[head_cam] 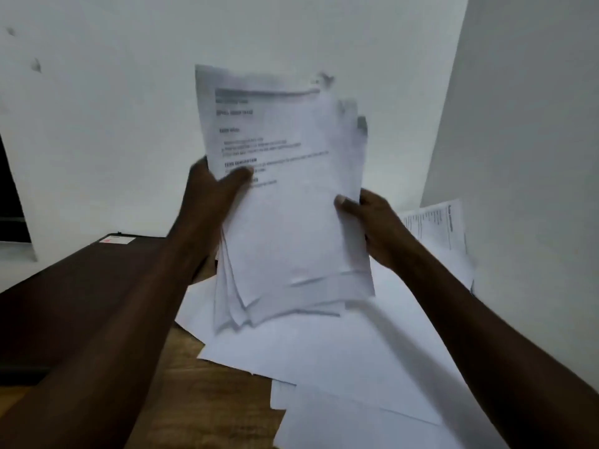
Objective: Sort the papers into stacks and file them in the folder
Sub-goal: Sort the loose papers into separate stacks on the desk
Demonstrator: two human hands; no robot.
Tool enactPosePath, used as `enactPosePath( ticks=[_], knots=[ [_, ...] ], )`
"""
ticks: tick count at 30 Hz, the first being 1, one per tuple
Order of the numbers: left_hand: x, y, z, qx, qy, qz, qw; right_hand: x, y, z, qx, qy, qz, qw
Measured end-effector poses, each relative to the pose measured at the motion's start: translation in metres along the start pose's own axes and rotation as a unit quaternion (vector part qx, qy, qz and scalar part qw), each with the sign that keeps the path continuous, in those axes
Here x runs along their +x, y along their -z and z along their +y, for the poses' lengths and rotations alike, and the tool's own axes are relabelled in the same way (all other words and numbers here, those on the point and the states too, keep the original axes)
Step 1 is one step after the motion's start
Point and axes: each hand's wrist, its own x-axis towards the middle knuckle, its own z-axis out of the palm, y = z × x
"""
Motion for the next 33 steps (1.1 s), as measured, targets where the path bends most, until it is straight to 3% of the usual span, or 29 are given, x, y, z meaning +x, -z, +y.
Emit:
enactPosePath(
  ticks=[3,5,13,16,19,22,28,33],
  knots=[
    [0.008,-0.012,0.035,0.024,-0.078,0.004,0.997,-0.003,-0.005,-0.033,-0.016,0.089,0.017,0.996],
    [0.003,-0.014,0.041,0.011,-0.082,-0.011,0.997,-0.009,-0.006,-0.04,-0.036,0.102,0.006,0.994],
    [-0.03,0.004,-0.01,0.017,0.058,-0.077,0.995,-0.02,0.002,-0.021,-0.058,0.073,-0.016,0.995],
    [-0.032,0.016,-0.034,0.043,0.113,-0.048,0.991,-0.016,0.022,-0.001,-0.178,-0.004,-0.055,0.983],
    [-0.023,0.039,-0.046,0.026,0.124,0.036,0.991,-0.024,0.051,0.022,-0.381,-0.107,0.006,0.918],
    [-0.017,0.068,-0.054,0.01,0.202,0.098,0.974,-0.036,0.069,0.046,-0.501,-0.203,-0.062,0.839],
    [-0.041,0.09,-0.079,-0.046,0.363,0.002,0.931,-0.028,0.057,0.059,-0.564,-0.264,-0.131,0.772],
    [-0.037,0.098,-0.084,-0.081,0.397,-0.011,0.914,-0.017,0.038,0.059,-0.614,-0.285,-0.174,0.715]
  ],
)
